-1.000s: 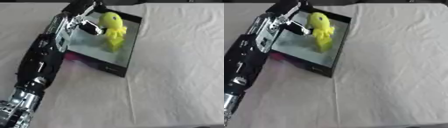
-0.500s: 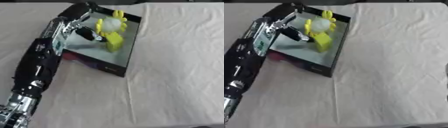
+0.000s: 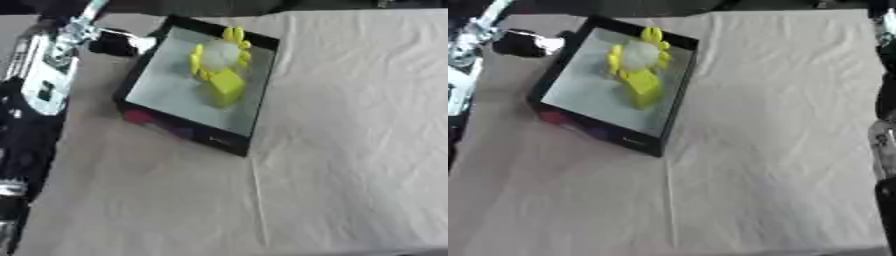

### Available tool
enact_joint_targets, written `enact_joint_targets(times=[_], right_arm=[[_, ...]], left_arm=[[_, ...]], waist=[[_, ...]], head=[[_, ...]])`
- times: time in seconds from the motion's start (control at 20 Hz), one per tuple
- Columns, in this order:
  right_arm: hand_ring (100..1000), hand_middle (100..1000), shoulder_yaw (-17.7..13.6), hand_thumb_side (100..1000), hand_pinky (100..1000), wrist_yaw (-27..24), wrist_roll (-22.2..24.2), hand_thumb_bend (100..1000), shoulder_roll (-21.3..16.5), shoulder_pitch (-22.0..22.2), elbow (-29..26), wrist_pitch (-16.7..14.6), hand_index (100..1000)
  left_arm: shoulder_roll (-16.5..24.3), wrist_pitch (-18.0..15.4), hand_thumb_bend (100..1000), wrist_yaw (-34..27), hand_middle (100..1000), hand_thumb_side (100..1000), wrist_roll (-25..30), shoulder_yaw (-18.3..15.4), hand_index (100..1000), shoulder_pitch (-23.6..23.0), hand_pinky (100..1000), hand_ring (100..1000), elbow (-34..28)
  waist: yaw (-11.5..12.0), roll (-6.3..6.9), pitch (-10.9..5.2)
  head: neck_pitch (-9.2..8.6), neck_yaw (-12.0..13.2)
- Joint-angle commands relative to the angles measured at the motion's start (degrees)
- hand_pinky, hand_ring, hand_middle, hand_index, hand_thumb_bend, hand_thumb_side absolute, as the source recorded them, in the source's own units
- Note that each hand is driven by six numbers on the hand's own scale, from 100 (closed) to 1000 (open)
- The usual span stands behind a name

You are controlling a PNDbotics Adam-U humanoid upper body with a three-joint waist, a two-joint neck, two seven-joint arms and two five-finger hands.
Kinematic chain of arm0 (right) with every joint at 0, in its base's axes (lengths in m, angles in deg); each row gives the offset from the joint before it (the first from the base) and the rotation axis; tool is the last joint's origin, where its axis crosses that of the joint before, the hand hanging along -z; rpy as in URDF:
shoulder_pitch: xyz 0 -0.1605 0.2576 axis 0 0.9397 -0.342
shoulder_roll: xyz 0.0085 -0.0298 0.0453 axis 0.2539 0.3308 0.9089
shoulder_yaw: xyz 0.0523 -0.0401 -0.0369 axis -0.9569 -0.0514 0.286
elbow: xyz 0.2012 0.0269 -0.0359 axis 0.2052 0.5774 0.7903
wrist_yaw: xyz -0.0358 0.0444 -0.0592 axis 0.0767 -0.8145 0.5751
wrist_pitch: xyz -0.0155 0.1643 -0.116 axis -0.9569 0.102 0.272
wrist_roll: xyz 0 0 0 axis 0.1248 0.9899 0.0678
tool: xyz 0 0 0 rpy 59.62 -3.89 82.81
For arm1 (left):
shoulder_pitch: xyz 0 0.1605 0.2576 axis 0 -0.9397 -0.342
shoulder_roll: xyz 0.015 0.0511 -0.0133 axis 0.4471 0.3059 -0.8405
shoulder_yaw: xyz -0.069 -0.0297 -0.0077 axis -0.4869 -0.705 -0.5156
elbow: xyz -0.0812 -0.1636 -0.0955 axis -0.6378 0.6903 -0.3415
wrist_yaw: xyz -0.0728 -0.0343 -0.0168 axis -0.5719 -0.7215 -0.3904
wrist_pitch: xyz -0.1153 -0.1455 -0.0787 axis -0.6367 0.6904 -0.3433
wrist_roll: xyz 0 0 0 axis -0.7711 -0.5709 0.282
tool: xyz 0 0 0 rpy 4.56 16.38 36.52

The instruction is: Pick up objects on the table and place them in the box.

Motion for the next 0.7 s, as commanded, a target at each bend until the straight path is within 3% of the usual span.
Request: enact_joint_targets(times=[0.05, 0.35, 0.45, 0.5, 0.7], right_arm=[[920, 946, -0.4, 306, 963, 0.6, 0.1, 576, -2.0, -0.1, -1.1, 0.1, 858], [921, 947, -0.2, 306, 963, 0.9, 0.5, 574, -2.2, 0.2, -1.5, 0.2, 859], [922, 947, -0.2, 301, 963, 1.0, 0.7, 580, -2.3, 0.4, -1.8, 0.1, 859], [922, 948, -0.2, 304, 963, 1.1, 0.7, 574, -2.3, 0.4, -1.9, 0.1, 859], [922, 948, -0.3, 304, 964, 1.2, 0.7, 573, -2.1, 0.5, -2.1, 0.1, 859]], left_arm=[[7.0, 3.1, 402, -14.1, 667, 406, -2.4, -3.7, 794, -2.6, 702, 637, -8.8], [14.5, 4.2, 393, -32.2, 655, 429, -9.3, -10.3, 792, -13.8, 685, 624, -15.4], [15.4, 4.0, 354, -36.3, 657, 487, -11.9, -12.6, 798, -17.4, 682, 622, -16.3], [15.5, 3.8, 414, -38.3, 656, 456, -13.4, -13.7, 800, -19.0, 682, 622, -16.6], [15.3, 3.0, 437, -43.1, 657, 474, -17.1, -17.4, 806, -24.3, 684, 622, -17.3]], waist=[[0.4, 0.02, -1.39], [0.8, -0.24, -1.22], [0.9, -0.42, -1.10], [1.0, -0.51, -1.04], [1.1, -0.94, -0.87]], head=[[-0.04, -1.1], [-0.04, -1.9], [-0.04, -2.0], [-0.04, -1.9], [-0.04, -1.7]])
